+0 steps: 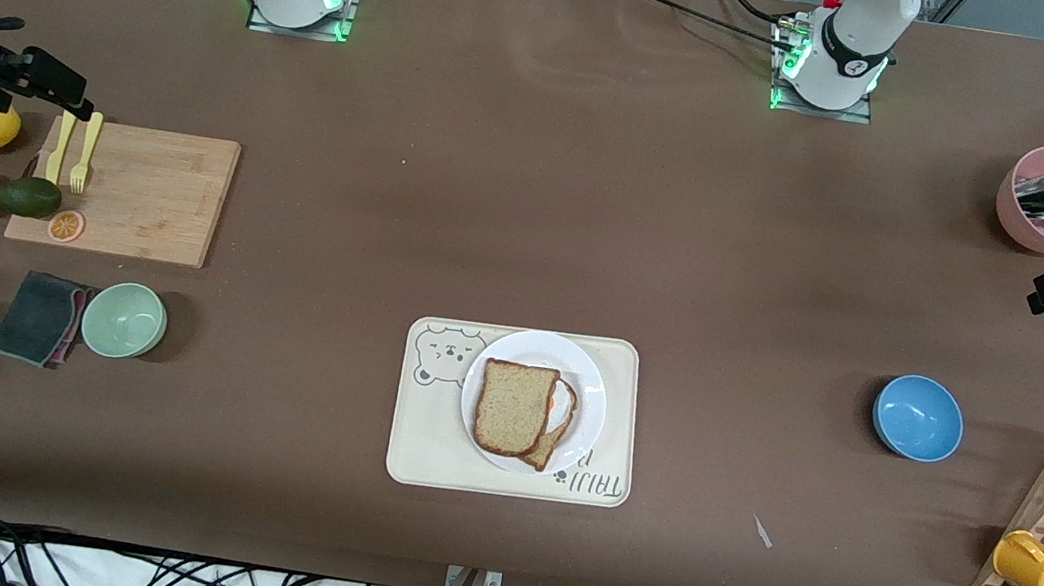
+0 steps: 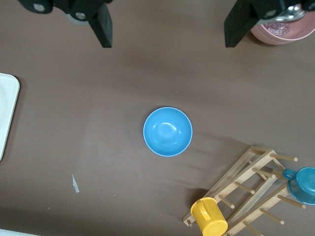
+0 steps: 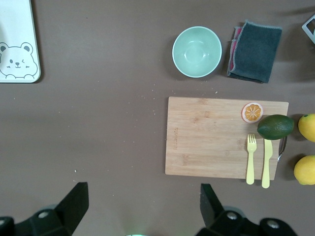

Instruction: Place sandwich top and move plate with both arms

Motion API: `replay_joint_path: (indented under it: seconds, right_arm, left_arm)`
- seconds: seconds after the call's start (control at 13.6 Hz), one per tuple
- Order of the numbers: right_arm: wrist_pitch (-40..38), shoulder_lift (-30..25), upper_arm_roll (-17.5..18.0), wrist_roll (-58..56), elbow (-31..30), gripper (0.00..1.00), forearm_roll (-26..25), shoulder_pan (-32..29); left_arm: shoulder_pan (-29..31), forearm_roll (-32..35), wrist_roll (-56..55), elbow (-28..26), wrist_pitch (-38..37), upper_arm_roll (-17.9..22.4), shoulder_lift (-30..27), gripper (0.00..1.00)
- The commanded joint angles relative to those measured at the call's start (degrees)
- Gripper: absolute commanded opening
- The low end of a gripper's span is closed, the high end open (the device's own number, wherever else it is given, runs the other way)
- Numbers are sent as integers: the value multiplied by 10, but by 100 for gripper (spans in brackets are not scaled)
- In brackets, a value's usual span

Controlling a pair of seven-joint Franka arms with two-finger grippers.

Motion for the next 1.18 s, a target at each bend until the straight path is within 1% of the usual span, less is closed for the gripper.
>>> replay_joint_path:
  seconds: [0.0, 0.15, 0.22, 0.37, 0.44, 0.51, 0.66, 0.96, 1.1]
  right_arm:
    - [0, 0, 2, -6, 7, 100, -10, -4]
    - [0, 0, 2, -6, 7, 100, -9, -4]
    - [-1, 0, 2, -6, 7, 100, -9, -4]
    - [-1, 0, 2, -6, 7, 100, -9, -4]
    - [0, 0, 2, -6, 7, 100, -10, -4]
    - [-1, 0, 2, -6, 7, 100, -10, -4]
    - [0, 0, 2, -6, 7, 100, -10, -4]
    - [-2, 0, 2, -6, 7, 100, -10, -4]
    - [-2, 0, 2, -6, 7, 100, -10, -4]
  left_arm:
    - [5, -12, 15, 11, -12, 2, -2, 100]
    - [-3, -12, 11, 9, -8, 10, 2, 100]
    - [-28, -12, 10, 7, -8, 35, 2, 100]
    - [-100, -24, 11, 8, -11, 111, -2, 100]
    - [-112, -33, 14, 8, -12, 126, -2, 100]
    - [-116, -33, 15, 5, -12, 129, -3, 100]
    - [-151, -34, 16, -8, -13, 163, -17, 100]
    - [-146, -42, 29, -13, -21, 163, -27, 100]
    - [-146, -42, 29, -26, -21, 162, -34, 100]
